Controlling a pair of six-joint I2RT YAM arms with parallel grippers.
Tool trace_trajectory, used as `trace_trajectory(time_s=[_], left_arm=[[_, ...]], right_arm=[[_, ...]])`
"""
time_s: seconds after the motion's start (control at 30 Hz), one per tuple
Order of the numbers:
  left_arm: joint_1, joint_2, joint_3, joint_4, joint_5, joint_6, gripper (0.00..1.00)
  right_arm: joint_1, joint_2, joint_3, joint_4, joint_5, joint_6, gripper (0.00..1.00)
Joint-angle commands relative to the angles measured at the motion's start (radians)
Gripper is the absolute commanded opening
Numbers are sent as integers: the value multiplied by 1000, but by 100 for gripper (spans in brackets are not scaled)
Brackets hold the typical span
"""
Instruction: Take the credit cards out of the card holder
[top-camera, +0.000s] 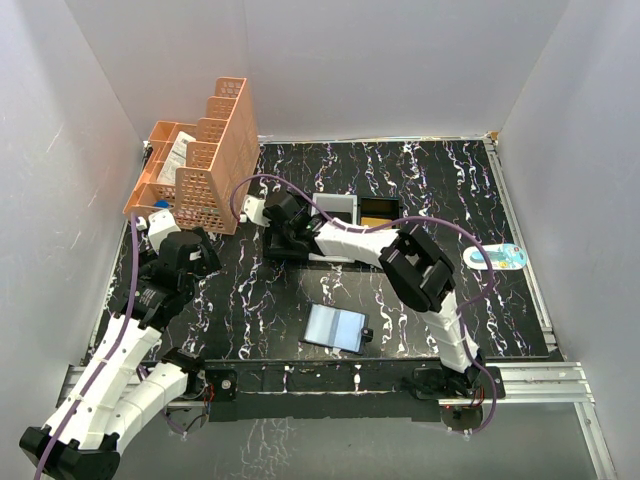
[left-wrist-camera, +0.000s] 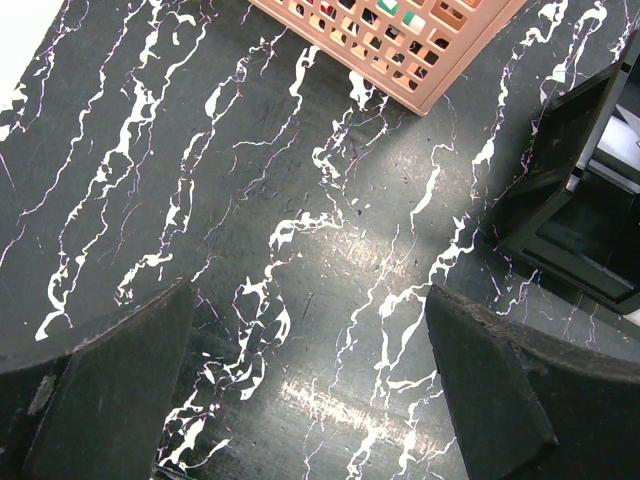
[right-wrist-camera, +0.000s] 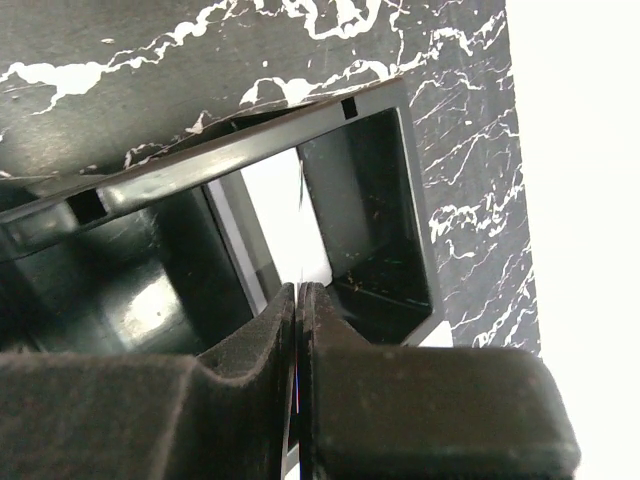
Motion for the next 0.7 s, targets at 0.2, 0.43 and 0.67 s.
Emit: trace_trajectory(time_s=[0.2,0.43,0.67], left_arm=[[6,-7,13,-10,-30,-2,99],[6,-11,12,-13,-33,-4,99],[6,-5,11,-10,-29,-2,99]], right_arm=[[-28,95,98,60,24,-103,0],[-30,136,97,89,50,-142,8],[-30,95,43,113,45,-149,44]])
